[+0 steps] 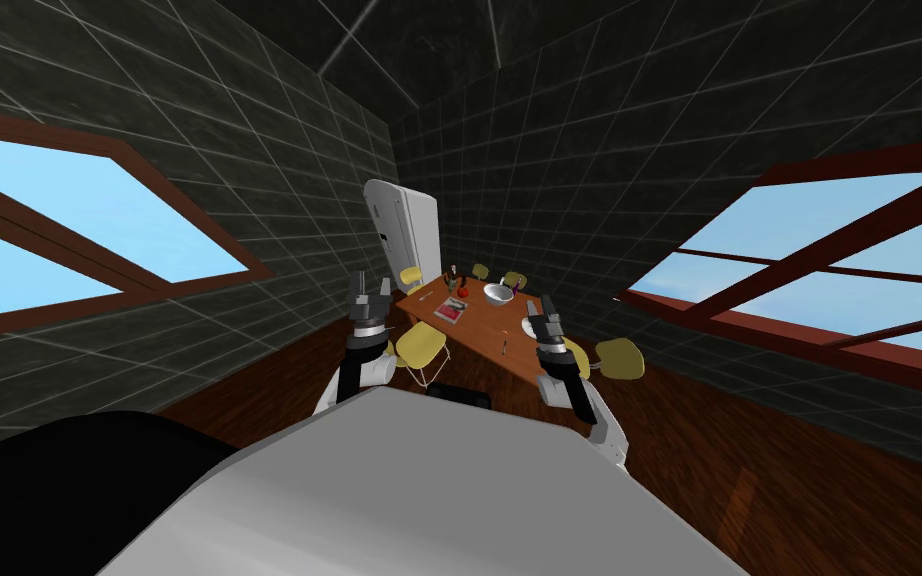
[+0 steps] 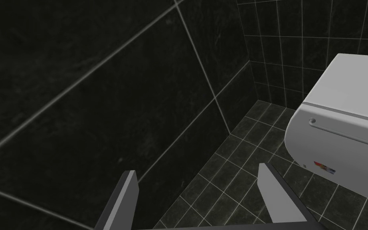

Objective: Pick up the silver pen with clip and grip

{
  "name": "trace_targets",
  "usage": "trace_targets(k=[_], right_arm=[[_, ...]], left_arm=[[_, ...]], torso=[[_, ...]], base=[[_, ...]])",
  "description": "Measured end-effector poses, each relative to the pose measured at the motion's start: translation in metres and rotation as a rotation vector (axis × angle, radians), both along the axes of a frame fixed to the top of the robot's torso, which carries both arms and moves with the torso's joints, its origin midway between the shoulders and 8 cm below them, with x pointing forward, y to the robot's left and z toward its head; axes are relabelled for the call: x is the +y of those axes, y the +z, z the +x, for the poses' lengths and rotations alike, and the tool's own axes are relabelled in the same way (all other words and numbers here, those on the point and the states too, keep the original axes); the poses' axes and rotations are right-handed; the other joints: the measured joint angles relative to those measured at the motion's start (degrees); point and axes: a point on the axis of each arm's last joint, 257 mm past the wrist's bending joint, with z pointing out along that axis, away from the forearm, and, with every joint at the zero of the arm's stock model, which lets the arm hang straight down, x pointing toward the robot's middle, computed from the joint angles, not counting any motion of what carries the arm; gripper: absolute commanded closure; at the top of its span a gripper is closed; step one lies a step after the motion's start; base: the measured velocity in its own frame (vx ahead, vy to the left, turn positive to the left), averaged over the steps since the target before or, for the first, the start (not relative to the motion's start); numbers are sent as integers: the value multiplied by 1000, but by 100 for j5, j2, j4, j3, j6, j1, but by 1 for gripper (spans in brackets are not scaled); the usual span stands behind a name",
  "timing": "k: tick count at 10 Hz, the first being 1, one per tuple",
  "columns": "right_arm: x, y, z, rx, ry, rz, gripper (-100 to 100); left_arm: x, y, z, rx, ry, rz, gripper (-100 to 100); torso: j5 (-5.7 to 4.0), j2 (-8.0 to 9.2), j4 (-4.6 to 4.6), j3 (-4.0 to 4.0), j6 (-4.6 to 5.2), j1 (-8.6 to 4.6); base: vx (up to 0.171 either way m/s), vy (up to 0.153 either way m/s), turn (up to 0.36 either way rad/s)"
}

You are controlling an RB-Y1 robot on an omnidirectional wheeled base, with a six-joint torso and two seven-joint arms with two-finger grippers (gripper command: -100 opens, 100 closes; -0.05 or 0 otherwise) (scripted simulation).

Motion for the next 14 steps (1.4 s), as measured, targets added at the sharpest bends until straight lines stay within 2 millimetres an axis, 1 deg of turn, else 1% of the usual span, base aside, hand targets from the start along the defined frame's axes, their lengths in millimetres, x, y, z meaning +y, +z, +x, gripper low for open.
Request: trace_targets(k=[2, 9, 10, 14], right_arm=[[-1, -6, 6, 16, 5, -13, -100], [-1, -8, 6, 17, 6, -14, -100], [0, -13, 11, 34, -1, -21, -100], [2, -43, 42, 122, -40, -65, -100]], left_arm=[[0, 0, 0, 0, 0, 0, 0], [0, 0, 0, 0, 0, 0, 0], [0, 0, 0, 0, 0, 0, 0], [0, 0, 0, 0, 0, 0, 0]], torso=[[0, 1, 0, 1, 1, 1], [0, 2, 0, 1, 2, 2], [0, 3, 0, 1, 0, 3], [0, 3, 0, 1, 1, 3]], base=[[10, -11, 35], [-2, 2, -4], [-3, -3, 32], [-3, -3, 21]])
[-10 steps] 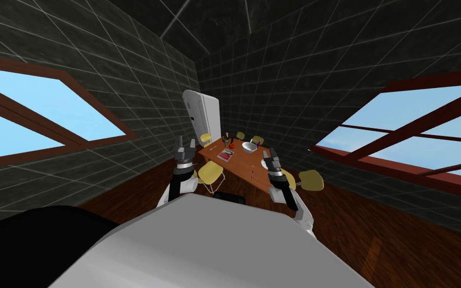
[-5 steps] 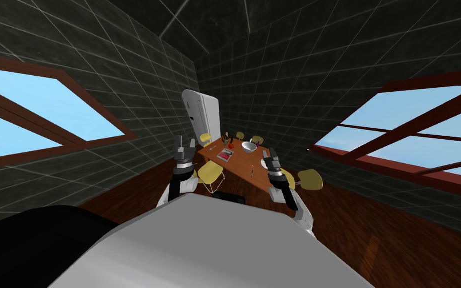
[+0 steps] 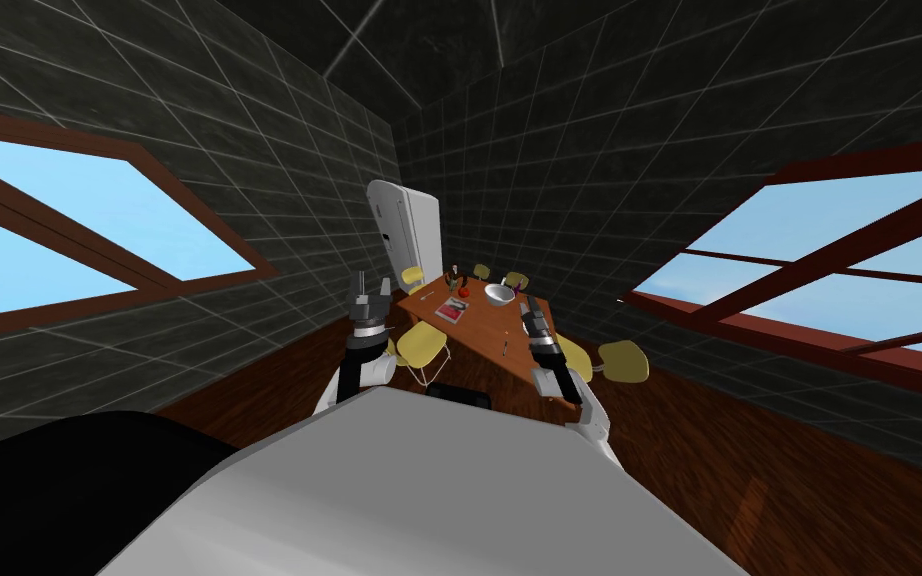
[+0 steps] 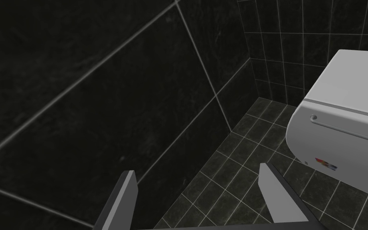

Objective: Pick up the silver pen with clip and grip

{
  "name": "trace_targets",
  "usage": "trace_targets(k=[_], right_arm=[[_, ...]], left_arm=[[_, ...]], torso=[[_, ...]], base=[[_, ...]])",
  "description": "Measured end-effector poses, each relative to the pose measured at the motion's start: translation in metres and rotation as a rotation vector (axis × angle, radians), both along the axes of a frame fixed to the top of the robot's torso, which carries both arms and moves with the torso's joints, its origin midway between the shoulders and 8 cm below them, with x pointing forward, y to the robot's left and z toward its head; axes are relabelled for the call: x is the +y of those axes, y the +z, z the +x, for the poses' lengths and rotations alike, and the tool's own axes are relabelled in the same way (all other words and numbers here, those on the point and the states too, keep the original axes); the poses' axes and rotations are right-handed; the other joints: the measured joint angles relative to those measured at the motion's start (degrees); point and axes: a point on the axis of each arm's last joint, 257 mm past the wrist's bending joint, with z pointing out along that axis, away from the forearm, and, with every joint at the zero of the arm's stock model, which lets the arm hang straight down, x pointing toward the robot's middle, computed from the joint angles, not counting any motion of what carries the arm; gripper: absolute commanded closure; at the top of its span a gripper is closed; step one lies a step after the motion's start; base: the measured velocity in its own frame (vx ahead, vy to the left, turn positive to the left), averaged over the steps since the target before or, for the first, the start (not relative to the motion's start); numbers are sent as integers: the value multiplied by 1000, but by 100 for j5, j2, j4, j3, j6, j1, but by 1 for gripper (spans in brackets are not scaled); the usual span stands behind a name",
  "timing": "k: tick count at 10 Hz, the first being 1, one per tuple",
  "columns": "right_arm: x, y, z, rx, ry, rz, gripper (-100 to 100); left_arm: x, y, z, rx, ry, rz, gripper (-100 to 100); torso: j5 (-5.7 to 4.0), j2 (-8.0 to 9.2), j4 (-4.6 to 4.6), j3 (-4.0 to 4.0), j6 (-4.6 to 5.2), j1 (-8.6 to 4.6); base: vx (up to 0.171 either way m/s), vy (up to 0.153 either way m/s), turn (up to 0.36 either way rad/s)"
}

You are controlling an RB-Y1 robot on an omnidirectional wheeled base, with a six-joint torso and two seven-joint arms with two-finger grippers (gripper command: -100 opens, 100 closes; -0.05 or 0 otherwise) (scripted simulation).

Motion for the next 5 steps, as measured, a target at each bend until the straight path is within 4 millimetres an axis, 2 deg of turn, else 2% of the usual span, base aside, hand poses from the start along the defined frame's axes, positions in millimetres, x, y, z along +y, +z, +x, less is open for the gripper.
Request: trace_targets(k=[2, 5], right_arm=[[-1, -17, 16, 56, -22, -31, -100], [8, -53, 41, 156, -55, -92, -100]], left_arm=[[0, 0, 0, 0, 0, 0, 0], [0, 0, 0, 0, 0, 0, 0]], torso=[[0, 1, 0, 0, 0, -1], [0, 1, 0, 0, 0, 0]], base=[[-5, -5, 27], [-4, -4, 23]])
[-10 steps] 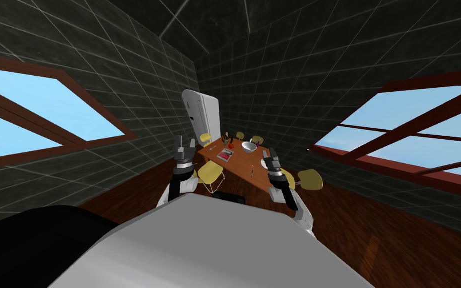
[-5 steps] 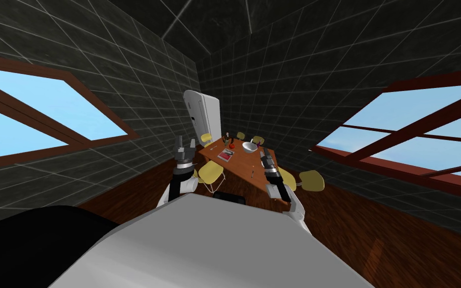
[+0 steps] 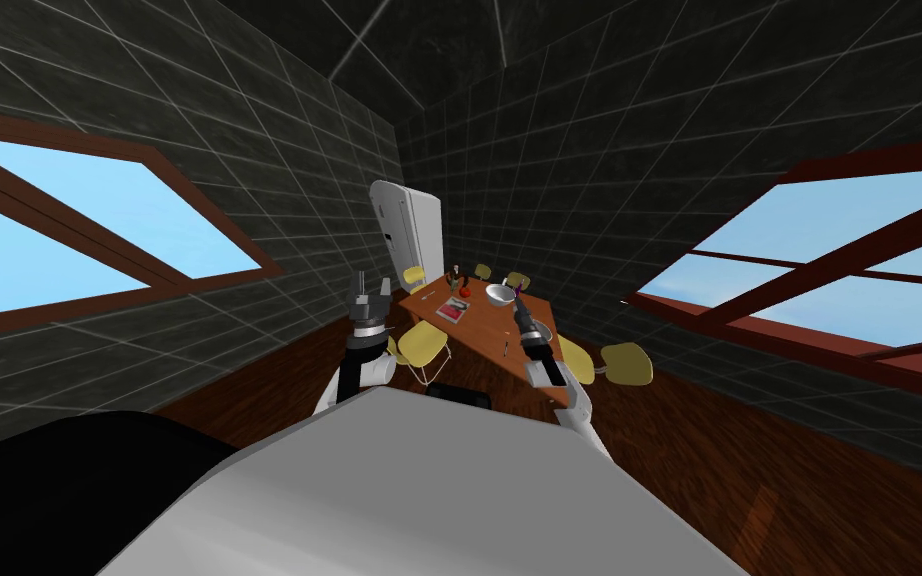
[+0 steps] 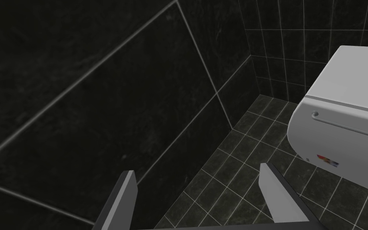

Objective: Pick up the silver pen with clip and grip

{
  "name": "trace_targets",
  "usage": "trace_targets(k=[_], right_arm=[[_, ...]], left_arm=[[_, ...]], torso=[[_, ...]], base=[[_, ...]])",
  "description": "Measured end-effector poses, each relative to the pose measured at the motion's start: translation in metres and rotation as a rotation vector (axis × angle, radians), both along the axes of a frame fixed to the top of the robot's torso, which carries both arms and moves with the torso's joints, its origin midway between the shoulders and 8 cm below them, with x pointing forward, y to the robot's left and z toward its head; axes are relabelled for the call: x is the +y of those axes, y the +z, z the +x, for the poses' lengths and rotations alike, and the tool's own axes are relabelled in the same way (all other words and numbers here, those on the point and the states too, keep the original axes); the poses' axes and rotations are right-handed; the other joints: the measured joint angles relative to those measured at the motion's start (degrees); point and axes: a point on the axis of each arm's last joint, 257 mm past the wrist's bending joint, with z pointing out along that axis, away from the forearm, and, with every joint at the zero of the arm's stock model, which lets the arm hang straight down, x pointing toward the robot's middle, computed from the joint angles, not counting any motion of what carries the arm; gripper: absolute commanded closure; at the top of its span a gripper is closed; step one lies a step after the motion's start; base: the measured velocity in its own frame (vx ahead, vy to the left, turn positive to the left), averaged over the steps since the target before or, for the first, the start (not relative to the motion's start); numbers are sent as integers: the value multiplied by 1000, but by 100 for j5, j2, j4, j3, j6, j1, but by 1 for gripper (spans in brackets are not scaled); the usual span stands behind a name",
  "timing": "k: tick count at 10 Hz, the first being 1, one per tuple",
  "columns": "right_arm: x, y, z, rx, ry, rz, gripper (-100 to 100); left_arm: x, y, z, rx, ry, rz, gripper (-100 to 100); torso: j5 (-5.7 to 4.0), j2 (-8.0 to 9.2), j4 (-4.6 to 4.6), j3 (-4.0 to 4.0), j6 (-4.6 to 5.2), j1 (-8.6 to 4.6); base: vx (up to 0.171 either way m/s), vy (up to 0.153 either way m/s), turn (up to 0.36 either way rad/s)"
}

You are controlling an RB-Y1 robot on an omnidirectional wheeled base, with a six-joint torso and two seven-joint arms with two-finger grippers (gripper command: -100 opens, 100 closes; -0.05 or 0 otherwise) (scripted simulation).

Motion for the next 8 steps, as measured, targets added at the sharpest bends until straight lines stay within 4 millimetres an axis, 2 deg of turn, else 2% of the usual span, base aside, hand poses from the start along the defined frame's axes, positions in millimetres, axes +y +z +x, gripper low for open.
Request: trace_targets(k=[2, 8], right_arm=[[-1, -15, 13, 45, -14, -29, -100], [1, -81, 49, 220, -55, -150, -100]], left_arm=[[0, 0, 0, 0, 0, 0, 0], [0, 0, 0, 0, 0, 0, 0]], torso=[[0, -1, 0, 0, 0, 0], [0, -1, 0, -1, 0, 0]], base=[[-3, -3, 25], [-3, -3, 19]])
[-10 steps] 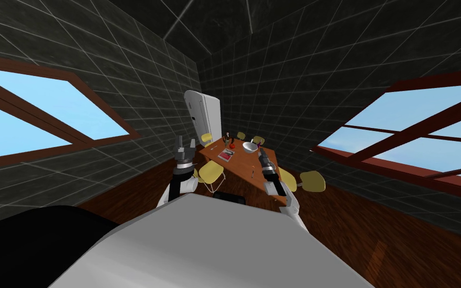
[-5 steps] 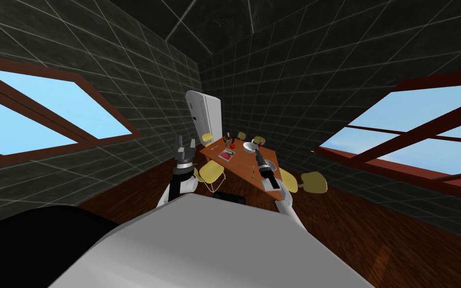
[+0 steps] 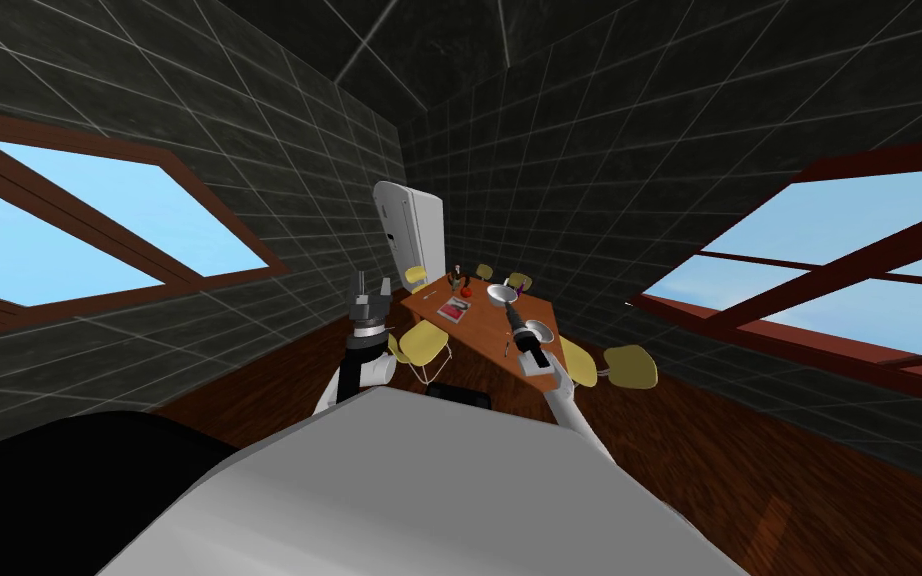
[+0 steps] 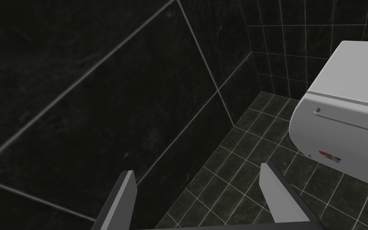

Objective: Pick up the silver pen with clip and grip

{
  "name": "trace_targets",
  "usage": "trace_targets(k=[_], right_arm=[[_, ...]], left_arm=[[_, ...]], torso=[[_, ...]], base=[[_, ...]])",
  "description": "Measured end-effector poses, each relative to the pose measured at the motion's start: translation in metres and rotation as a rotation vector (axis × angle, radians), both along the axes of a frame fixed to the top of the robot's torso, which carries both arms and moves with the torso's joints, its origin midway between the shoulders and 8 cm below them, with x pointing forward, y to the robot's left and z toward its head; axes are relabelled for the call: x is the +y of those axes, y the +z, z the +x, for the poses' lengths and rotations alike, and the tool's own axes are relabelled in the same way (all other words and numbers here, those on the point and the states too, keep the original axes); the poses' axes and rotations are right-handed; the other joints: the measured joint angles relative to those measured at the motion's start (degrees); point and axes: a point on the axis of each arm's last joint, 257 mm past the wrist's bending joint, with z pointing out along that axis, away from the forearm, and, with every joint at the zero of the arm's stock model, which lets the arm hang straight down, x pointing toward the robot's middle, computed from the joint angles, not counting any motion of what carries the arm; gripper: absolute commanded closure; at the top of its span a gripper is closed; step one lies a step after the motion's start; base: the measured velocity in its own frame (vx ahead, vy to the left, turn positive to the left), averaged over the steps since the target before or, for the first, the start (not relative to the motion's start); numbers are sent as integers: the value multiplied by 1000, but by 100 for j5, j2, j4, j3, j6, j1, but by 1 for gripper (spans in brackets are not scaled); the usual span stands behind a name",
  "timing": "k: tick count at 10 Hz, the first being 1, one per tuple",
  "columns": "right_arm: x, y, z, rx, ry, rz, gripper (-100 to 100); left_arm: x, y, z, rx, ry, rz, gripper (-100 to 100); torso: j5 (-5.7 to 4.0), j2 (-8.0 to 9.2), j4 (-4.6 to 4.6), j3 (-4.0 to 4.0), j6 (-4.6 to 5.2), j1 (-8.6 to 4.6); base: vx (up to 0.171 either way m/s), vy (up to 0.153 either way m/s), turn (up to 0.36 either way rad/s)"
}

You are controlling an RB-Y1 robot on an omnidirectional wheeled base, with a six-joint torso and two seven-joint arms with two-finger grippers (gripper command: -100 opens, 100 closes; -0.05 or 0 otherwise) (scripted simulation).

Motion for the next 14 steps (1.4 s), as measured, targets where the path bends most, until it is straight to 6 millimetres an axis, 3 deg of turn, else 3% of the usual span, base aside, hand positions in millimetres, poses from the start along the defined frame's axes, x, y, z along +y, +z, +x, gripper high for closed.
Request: trace_targets(k=[7, 14], right_arm=[[1, -62, 18, 172, -26, -125, -100], [-7, -140, 32, 402, -43, -309, -100]], left_arm=[[0, 0, 0, 0, 0, 0, 0], [0, 0, 0, 0, 0, 0, 0]], torso=[[0, 2, 1, 1, 2, 0], [0, 1, 0, 1, 1, 0]], base=[[-3, -3, 18], [-3, -3, 23]])
